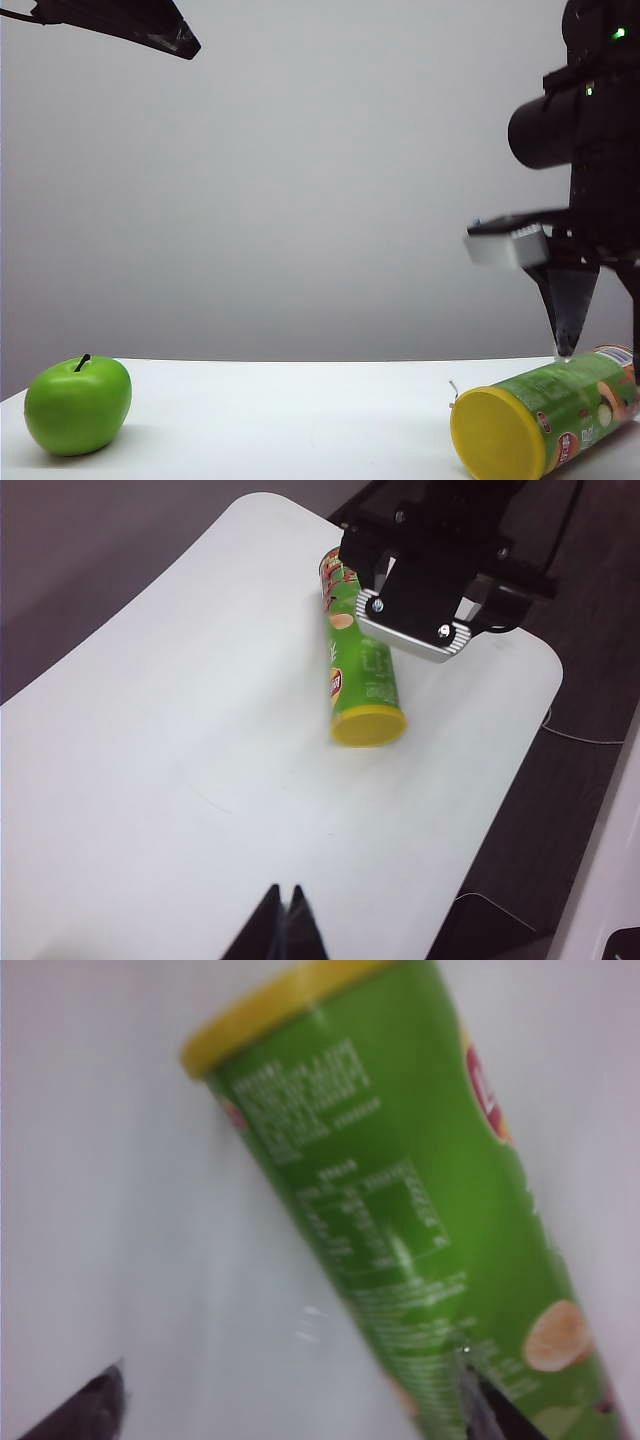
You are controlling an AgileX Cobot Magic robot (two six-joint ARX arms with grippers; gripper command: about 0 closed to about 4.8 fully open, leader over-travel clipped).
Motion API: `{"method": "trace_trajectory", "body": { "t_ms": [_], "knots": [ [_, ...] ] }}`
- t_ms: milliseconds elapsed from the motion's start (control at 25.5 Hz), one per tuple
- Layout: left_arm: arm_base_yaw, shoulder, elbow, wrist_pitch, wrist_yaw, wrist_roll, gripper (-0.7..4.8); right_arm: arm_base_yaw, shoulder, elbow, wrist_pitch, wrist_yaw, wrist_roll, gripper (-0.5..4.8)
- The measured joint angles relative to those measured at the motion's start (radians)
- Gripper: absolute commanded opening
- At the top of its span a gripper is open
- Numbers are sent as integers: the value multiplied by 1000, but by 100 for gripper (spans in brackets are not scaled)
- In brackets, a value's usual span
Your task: Pick up the green bucket of chips from the desk, place it near the apple, and finally stand it up.
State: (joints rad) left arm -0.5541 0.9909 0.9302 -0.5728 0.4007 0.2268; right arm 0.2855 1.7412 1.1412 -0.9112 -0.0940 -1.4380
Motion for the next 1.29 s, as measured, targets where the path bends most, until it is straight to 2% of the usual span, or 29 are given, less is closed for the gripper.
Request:
{"method": "trace_trajectory", "body": {
  "t_ms": [274,587,783,1018,1292],
  "knots": [
    [0,0,0,0,0,2,-5,8,11,-16,197,39,-53,479],
    [0,0,0,0,1,2,-5,8,20,-35,182,29,-203,479],
    [0,2,0,-1,0,2,-5,16,55,-35,211,32,-214,479],
    [0,2,0,-1,0,2,-5,76,106,-34,277,30,-259,479],
    [0,2,0,-38,1,2,-5,77,168,-35,279,45,-258,479]
  ]
}}
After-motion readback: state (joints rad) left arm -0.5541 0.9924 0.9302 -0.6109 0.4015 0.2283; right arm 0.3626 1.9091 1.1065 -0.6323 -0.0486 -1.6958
